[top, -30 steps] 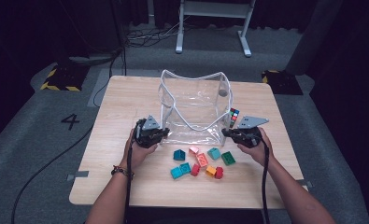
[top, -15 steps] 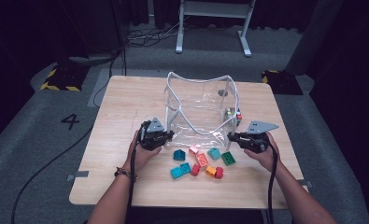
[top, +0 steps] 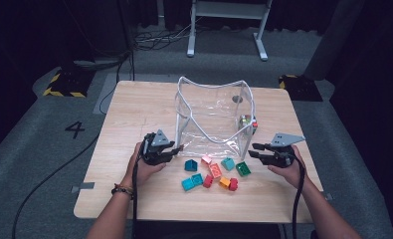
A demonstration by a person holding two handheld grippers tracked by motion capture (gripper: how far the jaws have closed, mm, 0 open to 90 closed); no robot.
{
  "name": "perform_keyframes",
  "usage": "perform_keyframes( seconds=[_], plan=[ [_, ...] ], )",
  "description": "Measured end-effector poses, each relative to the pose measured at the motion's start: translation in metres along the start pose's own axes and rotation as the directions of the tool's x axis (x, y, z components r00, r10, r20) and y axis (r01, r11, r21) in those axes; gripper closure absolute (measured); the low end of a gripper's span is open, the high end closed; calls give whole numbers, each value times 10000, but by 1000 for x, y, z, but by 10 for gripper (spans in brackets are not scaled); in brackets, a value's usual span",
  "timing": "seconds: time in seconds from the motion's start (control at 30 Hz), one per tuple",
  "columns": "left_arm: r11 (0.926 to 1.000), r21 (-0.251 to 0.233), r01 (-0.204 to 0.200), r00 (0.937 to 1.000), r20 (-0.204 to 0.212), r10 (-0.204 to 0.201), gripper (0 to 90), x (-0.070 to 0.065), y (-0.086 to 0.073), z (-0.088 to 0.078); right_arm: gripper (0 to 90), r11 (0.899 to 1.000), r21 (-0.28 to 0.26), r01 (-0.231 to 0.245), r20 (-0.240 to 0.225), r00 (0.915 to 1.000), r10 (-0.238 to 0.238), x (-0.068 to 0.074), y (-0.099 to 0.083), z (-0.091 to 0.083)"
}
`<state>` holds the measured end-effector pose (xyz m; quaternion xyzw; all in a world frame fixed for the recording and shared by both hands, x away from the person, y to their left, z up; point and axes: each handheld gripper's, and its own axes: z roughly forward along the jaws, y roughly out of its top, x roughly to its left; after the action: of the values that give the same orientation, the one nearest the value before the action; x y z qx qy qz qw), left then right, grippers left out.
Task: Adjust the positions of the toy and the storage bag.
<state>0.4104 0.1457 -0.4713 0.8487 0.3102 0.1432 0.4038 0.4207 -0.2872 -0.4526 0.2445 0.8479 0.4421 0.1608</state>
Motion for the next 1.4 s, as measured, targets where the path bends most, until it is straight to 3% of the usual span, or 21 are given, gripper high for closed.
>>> perform_keyframes(
  seconds=[0.13, 0.17, 0.23, 0.33, 0.4, 0.53, 0.6, 0.67, 0.73, 0.77, 0.83, 0.87, 0.93, 0.97, 1.0, 1.1, 1.13, 1.2, 1.23, 1.4],
  plan=[
    [9983, 566, 116, 9999, -95, -111, 527, -2, -12, -12, 572, 9986, 486, -190, -272, 9994, 203, 5, -12, -1],
    [9974, 725, -9, 9996, -264, 28, 491, -1, -14, -14, 562, 9978, 572, -335, -416, 9985, 359, 7, -15, -2],
    [9931, 1173, 73, 9998, -218, -47, 382, -2, -20, -17, 531, 9969, 695, -369, -444, 9982, 400, 11, -20, -3],
    [9897, 1432, -77, 9988, -460, 144, 304, -6, -24, -21, 502, 9966, 658, -501, -534, 9971, 537, 17, -24, -5],
    [9870, 1604, -121, 9992, -357, 180, 249, -8, -29, -26, 429, 9964, 622, -583, -754, 9952, 630, 25, -28, -2],
    [9880, 1542, -46, 9991, -400, 109, 185, -12, -39, -35, 387, 9971, 738, -196, -654, 9976, 245, 34, -30, 6],
    [9899, 1406, -199, 9992, -303, 244, 162, -18, -50, -40, 354, 9967, 573, -577, -788, 9950, 621, 36, -31, 12],
    [9889, 1453, -324, 9988, -316, 374, 161, -20, -53, -41, 349, 9957, 676, -626, -679, 9954, 672, 37, -30, 15],
    [9851, 1701, -233, 9986, -438, 312, 161, -24, -59, -39, 342, 9941, 731, -797, -527, 9951, 836, 38, -30, 19],
    [9840, 1774, -160, 9983, -518, 256, 161, -26, -65, -38, 337, 9910, 898, -995, -199, 9946, 1016, 40, -30, 23],
    [9878, 1557, 79, 9981, -621, 19, 156, -25, -69, -39, 330, 9907, 898, -1017, -167, 9945, 1036, 41, -30, 25],
    [9878, 1557, 79, 9981, -621, 19, 156, -25, -69, -39, 330, 9907, 898, -1017, -167, 9945, 1036, 41, -30, 25],
    [9904, 1371, 166, 9980, -622, -81, 154, -22, -72, -39, 332, 9890, 1010, -1083, 304, 9939, 1057, 42, -29, 29],
    [9913, 1251, 414, 9981, -499, -353, 152, -20, -74, -39, 338, 9886, 1014, -1118, 300, 9936, 1093, 42, -29, 30],
    [9913, 1251, 414, 9981, -499, -353, 152, -20, -74, -39, 338, 9886, 1014, -1118, 300, 9936, 1093, 42, -29, 30],
    [9889, 1323, 671, 9970, -476, -612, 147, -19, -74, -39, 383, 9882, 1165, -995, 405, 9946, 954, 42, -31, 32],
    [9886, 1331, 701, 9965, -551, -632, 139, -19, -74, -39, 446, 9869, 1305, -948, 525, 9947, 886, 42, -33, 33],
    [9882, 1345, 737, 9960, -609, -660, 138, -20, -74, -38, 477, 9863, 1311, -998, 538, 9942, 934, 41, -34, 33],
    [9868, 1306, 959, 9926, -866, -850, 131, -23, -73, -37, 510, 9865, 1308, -991, 449, 9946, 940, 39, -35, 31],
    [9851, 1346, 1071, 9913, -914, -952, 119, -26, -71, -34, 587, 9900, 1274, -603, 404, 9976, 556, 35, -39, 25]
  ],
)
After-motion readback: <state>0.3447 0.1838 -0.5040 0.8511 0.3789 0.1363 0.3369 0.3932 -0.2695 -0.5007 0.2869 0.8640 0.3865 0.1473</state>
